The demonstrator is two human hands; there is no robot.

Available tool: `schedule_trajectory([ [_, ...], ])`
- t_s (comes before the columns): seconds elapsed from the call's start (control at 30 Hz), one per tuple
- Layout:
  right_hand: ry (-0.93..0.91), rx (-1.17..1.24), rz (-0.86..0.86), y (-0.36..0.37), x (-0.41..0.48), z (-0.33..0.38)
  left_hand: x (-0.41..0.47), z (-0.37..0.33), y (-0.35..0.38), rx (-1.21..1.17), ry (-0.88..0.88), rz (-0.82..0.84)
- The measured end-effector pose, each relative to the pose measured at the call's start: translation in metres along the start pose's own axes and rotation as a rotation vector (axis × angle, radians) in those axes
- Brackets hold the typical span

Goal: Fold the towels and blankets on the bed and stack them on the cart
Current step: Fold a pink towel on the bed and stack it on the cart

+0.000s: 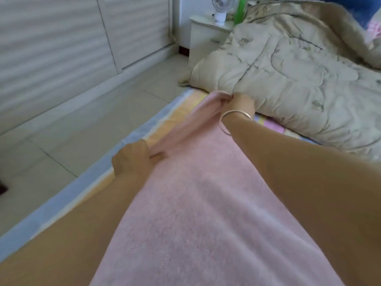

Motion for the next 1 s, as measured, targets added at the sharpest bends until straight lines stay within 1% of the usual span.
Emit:
schedule_trajectory([
  [0.13, 0.002, 0.041, 0.002, 0.047, 0.025, 0.030, 0.021, 0.011, 0.031, -0.028, -0.061, 0.069],
  [0.27, -0.061, 0.019, 0.006, 0.085, 0.038, 0.041, 0.039, 0.013, 0.047, -0.023, -0.093, 0.201],
  [0.33, -0.049, 0.016, 0.016, 0.098, 0.047, 0.042, 0.044, 0.013, 0.049, -0.014, -0.092, 0.260],
  [0.47, 0.059, -0.051, 0.086, 0.119, 0.063, 0.031, 0.044, 0.014, 0.051, -0.049, -0.079, 0.226],
  [0.53, 0.064, -0.050, 0.155, 0.131, 0.060, 0.023, 0.045, 0.014, 0.054, -0.073, -0.098, 0.223],
  [0.63, -0.099, 0.092, 0.320, 0.153, 0.033, 0.020, 0.047, 0.013, 0.054, -0.071, -0.123, 0.225],
  [0.67, -0.169, 0.104, 0.348, 0.153, 0.020, 0.022, 0.047, 0.013, 0.053, -0.080, -0.124, 0.231],
  [0.77, -0.321, 0.066, 0.304, 0.139, -0.019, 0.029, 0.048, 0.017, 0.049, -0.093, -0.120, 0.318],
  [0.83, -0.329, -0.122, 0.307, 0.133, -0.051, 0.029, 0.051, 0.023, 0.044, -0.232, -0.135, 0.405],
  [0.9, -0.271, -0.357, 0.414, 0.137, -0.093, 0.027, 0.041, 0.036, 0.035, -0.508, -0.203, 0.471],
  [0.97, -0.275, -0.481, 0.509, 0.151, -0.134, 0.028, 0.023, 0.056, 0.026, -0.819, -0.311, 0.540],
  [1.0, -0.295, -0.528, 0.518, 0.157, -0.144, 0.028, 0.010, 0.068, 0.023, -0.932, -0.351, 0.601],
])
Point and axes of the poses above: each hand's wrist, its own x-axis towards the middle knuckle, its own y-axis out of the palm, z = x × y, the point moved 4 cm from there along x, towards the middle knuckle, and after that the axes turned 2 degrees about -y, right-handed, at the moved point
